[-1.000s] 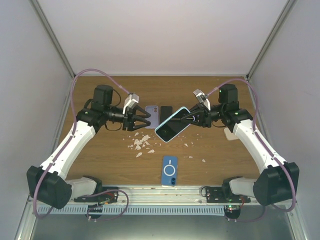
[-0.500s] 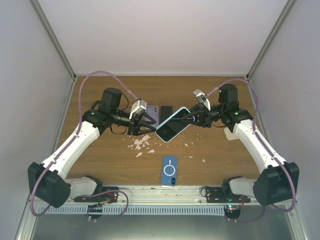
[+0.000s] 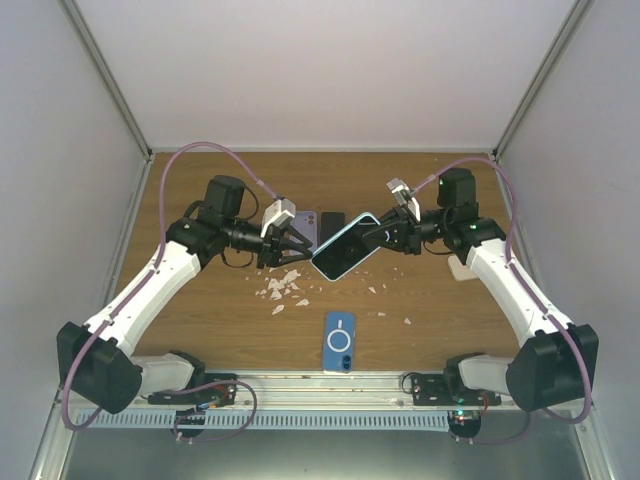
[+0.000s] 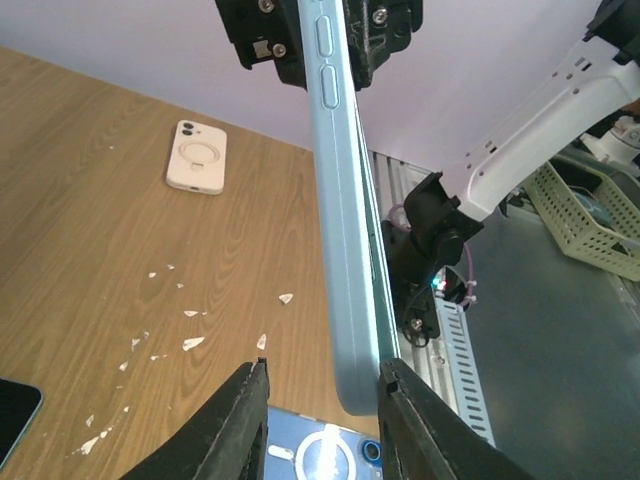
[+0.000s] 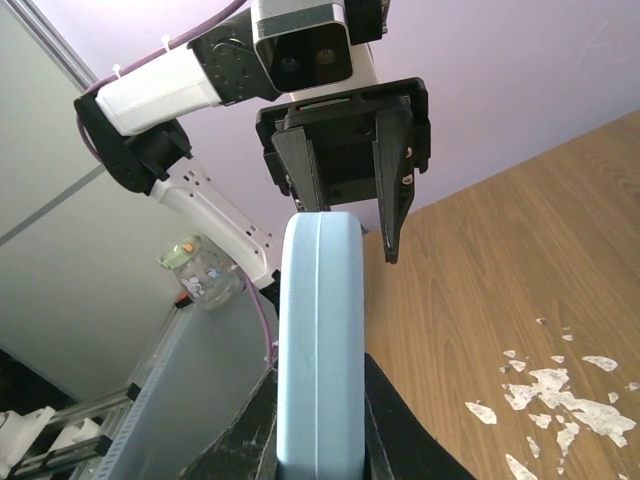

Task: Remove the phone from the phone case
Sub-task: Remove the phone case from the phone.

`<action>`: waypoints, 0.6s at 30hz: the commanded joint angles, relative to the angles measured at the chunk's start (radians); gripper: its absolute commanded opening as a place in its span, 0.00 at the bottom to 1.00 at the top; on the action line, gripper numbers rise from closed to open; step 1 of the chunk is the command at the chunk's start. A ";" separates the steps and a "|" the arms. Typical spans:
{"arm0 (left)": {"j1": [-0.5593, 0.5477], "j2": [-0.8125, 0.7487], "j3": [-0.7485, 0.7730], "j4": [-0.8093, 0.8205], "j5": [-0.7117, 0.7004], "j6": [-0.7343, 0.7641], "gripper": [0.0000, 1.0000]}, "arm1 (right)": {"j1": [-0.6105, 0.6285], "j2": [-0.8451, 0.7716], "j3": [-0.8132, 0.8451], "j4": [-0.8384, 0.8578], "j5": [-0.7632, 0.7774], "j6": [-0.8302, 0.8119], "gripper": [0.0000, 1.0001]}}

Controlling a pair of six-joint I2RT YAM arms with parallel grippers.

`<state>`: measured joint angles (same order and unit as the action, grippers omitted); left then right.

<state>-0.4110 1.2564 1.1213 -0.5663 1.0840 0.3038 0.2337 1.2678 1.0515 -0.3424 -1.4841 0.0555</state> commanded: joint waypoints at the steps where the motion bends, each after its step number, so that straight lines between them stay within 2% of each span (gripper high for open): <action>1: -0.005 0.027 -0.011 0.040 -0.106 0.002 0.30 | 0.012 -0.019 0.036 0.000 -0.107 -0.020 0.00; 12: -0.010 0.067 -0.026 0.047 -0.263 -0.011 0.20 | 0.017 -0.016 0.050 -0.037 -0.145 -0.051 0.01; 18: -0.009 0.087 -0.029 0.063 -0.290 -0.025 0.16 | 0.020 -0.016 0.057 -0.069 -0.162 -0.082 0.00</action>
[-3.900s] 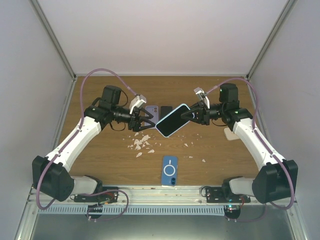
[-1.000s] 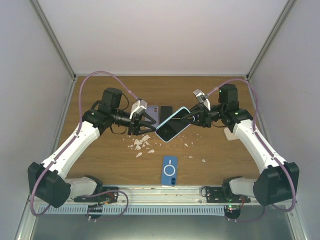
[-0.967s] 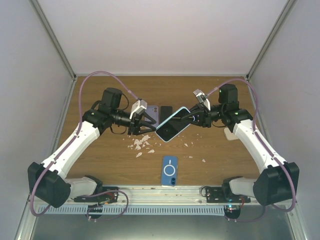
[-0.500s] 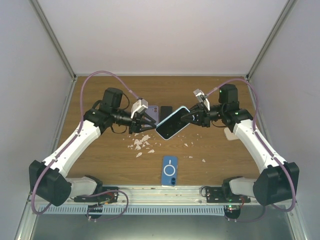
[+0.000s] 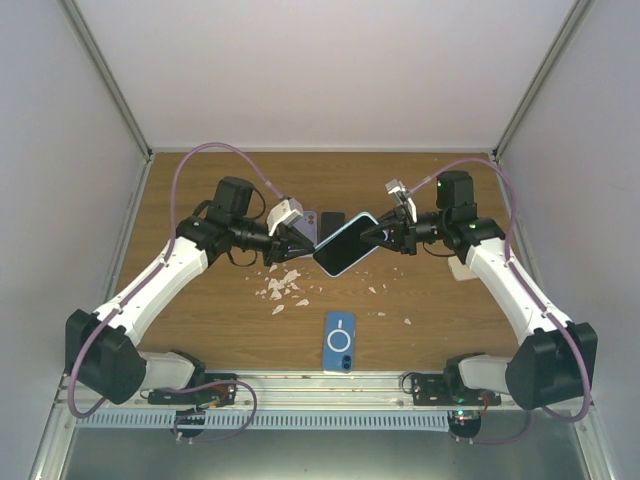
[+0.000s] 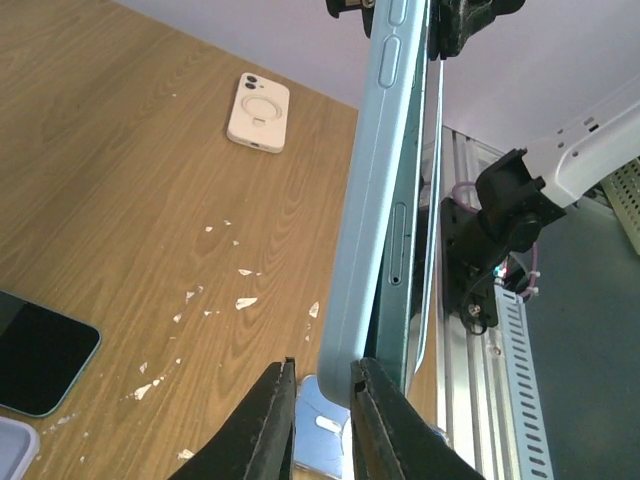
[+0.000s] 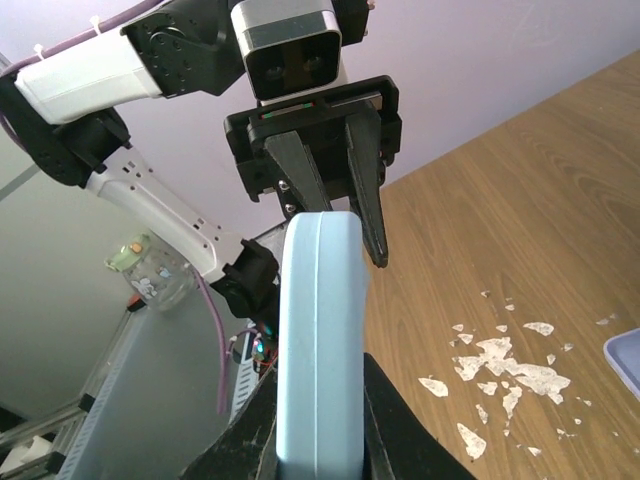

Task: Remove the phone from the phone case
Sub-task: Remove the phone case from the phone.

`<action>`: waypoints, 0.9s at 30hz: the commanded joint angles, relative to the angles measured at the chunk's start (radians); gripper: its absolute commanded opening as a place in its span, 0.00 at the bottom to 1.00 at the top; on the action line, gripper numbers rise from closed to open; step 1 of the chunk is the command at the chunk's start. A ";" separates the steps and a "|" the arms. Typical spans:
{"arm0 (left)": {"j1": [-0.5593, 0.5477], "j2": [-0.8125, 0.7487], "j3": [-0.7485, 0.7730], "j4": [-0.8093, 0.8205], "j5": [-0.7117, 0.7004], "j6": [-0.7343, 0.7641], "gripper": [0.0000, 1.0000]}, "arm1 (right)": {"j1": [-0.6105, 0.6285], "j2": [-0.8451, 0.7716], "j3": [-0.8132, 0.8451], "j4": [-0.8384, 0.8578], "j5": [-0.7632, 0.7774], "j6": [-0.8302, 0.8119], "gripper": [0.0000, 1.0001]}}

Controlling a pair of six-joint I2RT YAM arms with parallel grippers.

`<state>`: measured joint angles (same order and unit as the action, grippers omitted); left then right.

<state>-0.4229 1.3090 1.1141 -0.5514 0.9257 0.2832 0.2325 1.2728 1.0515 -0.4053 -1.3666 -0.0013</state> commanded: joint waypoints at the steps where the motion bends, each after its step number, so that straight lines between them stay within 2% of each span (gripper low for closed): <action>1: 0.003 0.037 -0.021 0.049 -0.130 -0.004 0.16 | 0.021 -0.022 0.056 -0.008 -0.284 -0.029 0.01; 13: -0.052 0.097 -0.003 0.024 -0.077 0.024 0.12 | 0.078 0.002 0.099 -0.083 -0.329 -0.096 0.01; 19: -0.060 0.134 0.023 0.061 -0.102 0.000 0.09 | 0.122 0.009 0.102 -0.096 -0.356 -0.102 0.01; 27: -0.075 0.097 0.016 0.149 0.089 0.004 0.13 | 0.160 0.036 0.121 -0.116 -0.370 -0.118 0.00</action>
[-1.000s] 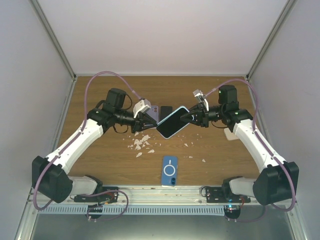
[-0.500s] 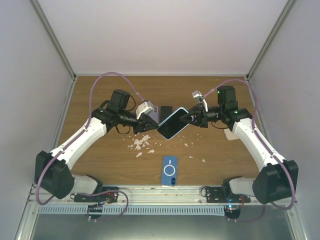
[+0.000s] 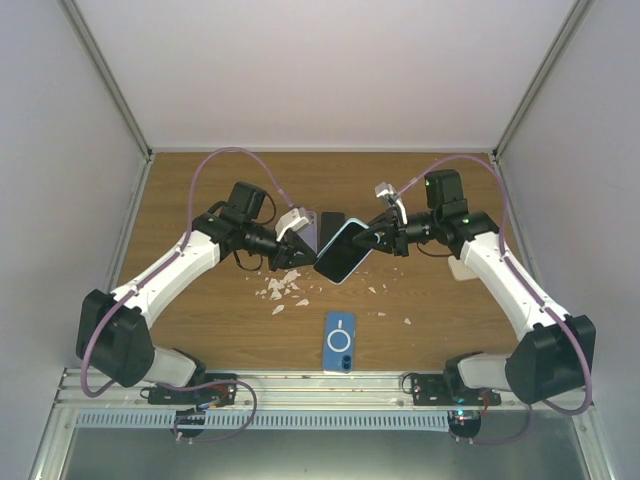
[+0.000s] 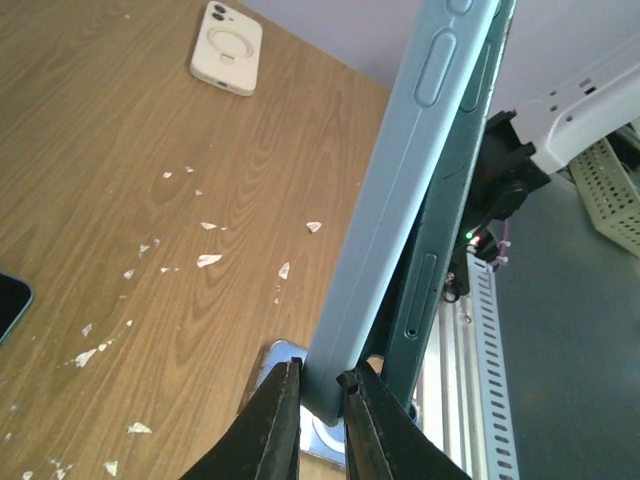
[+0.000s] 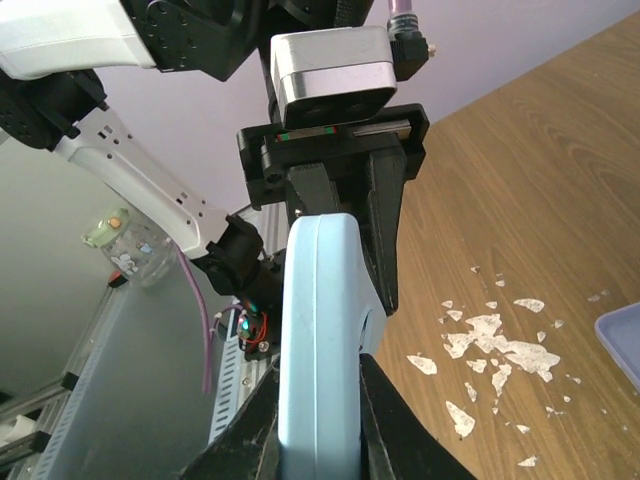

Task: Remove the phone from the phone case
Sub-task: Remove the phone case from the phone.

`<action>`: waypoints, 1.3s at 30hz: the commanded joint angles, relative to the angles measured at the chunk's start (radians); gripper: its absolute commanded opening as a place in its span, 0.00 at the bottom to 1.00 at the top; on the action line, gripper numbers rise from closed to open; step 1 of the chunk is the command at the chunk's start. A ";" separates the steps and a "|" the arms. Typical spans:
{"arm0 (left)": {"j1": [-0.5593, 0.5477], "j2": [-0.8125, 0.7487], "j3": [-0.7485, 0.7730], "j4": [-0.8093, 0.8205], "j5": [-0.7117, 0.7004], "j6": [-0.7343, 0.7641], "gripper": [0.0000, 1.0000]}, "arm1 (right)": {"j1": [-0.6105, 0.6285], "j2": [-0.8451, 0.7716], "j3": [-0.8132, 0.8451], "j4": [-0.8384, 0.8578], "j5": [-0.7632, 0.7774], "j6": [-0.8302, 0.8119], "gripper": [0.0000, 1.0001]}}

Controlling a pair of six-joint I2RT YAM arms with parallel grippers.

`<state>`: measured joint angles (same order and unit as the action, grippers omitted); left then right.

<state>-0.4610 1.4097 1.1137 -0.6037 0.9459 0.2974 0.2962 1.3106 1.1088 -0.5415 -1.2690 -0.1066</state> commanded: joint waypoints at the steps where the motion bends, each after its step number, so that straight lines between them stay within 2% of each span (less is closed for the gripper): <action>1: -0.040 -0.007 0.017 0.214 0.089 -0.016 0.14 | 0.097 0.000 0.065 0.017 -0.468 -0.016 0.01; 4: -0.062 -0.019 0.019 0.252 0.151 -0.026 0.15 | 0.100 0.013 0.067 0.010 -0.462 -0.028 0.01; 13: -0.131 0.010 0.053 0.319 0.156 -0.108 0.16 | 0.105 0.053 0.123 -0.054 -0.454 -0.088 0.01; 20: -0.131 0.011 0.029 0.503 0.177 -0.332 0.18 | 0.105 0.085 0.128 -0.043 -0.414 -0.088 0.01; 26: -0.098 -0.020 -0.018 0.679 0.123 -0.502 0.17 | 0.096 0.108 0.142 0.009 -0.393 -0.017 0.01; 29: -0.093 -0.029 -0.037 0.769 0.153 -0.559 0.17 | 0.095 0.123 0.152 0.024 -0.388 0.010 0.00; 33: -0.100 -0.028 -0.036 0.880 0.193 -0.621 0.17 | 0.094 0.136 0.147 0.098 -0.347 0.094 0.00; 39: -0.100 -0.022 -0.037 0.954 0.163 -0.697 0.18 | 0.091 0.109 0.069 0.400 -0.273 0.401 0.01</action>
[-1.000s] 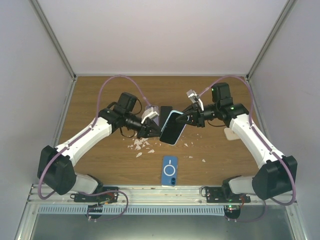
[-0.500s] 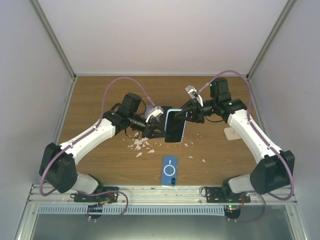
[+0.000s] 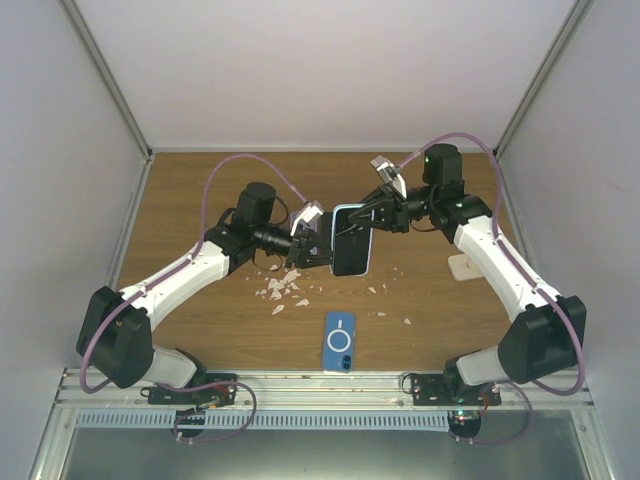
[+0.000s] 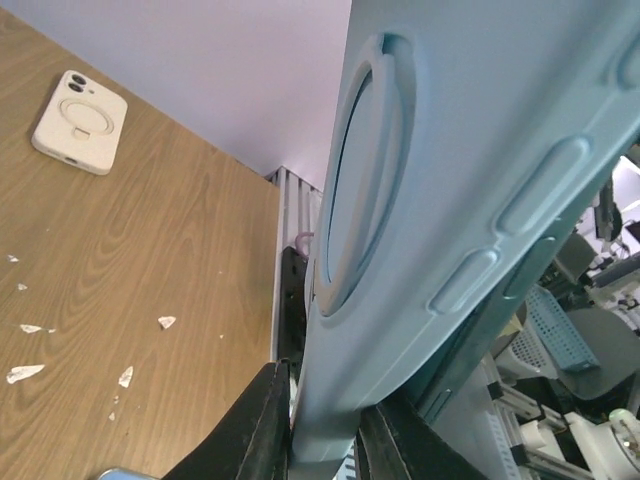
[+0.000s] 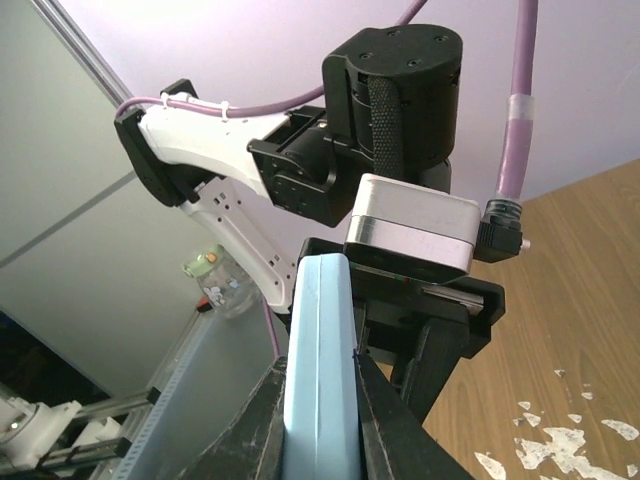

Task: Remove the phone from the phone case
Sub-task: Remove the phone case from the phone.

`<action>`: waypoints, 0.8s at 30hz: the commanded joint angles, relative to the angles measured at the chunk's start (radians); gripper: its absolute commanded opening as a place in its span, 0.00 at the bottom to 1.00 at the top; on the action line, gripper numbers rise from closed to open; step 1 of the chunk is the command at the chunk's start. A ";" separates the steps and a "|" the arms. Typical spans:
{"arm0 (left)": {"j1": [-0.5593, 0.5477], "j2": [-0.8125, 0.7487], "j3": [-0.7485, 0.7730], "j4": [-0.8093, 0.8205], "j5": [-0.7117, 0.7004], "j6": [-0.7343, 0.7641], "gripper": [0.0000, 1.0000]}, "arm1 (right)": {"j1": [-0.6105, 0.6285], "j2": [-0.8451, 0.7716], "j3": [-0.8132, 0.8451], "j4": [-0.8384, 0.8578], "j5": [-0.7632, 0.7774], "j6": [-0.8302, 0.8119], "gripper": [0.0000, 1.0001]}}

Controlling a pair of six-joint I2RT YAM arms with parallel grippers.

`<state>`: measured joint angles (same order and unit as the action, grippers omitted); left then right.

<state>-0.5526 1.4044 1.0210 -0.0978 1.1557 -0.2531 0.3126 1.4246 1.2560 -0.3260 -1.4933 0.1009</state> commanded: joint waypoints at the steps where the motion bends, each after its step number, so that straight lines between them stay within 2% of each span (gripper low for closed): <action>1: -0.009 -0.015 0.056 0.452 -0.053 -0.158 0.17 | 0.075 -0.003 -0.081 0.196 -0.043 0.210 0.00; 7: 0.001 -0.008 0.054 0.454 -0.080 -0.218 0.00 | 0.062 0.021 -0.099 0.266 -0.019 0.301 0.01; 12: 0.024 -0.014 0.020 0.529 -0.087 -0.337 0.00 | 0.024 0.049 -0.090 0.292 0.024 0.360 0.01; 16: 0.053 -0.012 -0.008 0.565 -0.100 -0.425 0.00 | -0.030 0.079 -0.073 0.282 0.065 0.372 0.07; 24: 0.098 -0.004 -0.074 0.628 -0.118 -0.553 0.00 | -0.092 0.110 -0.010 0.189 0.133 0.306 0.45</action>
<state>-0.4740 1.4204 0.9573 0.2935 1.0676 -0.7013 0.2321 1.5257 1.2125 -0.0711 -1.3922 0.4683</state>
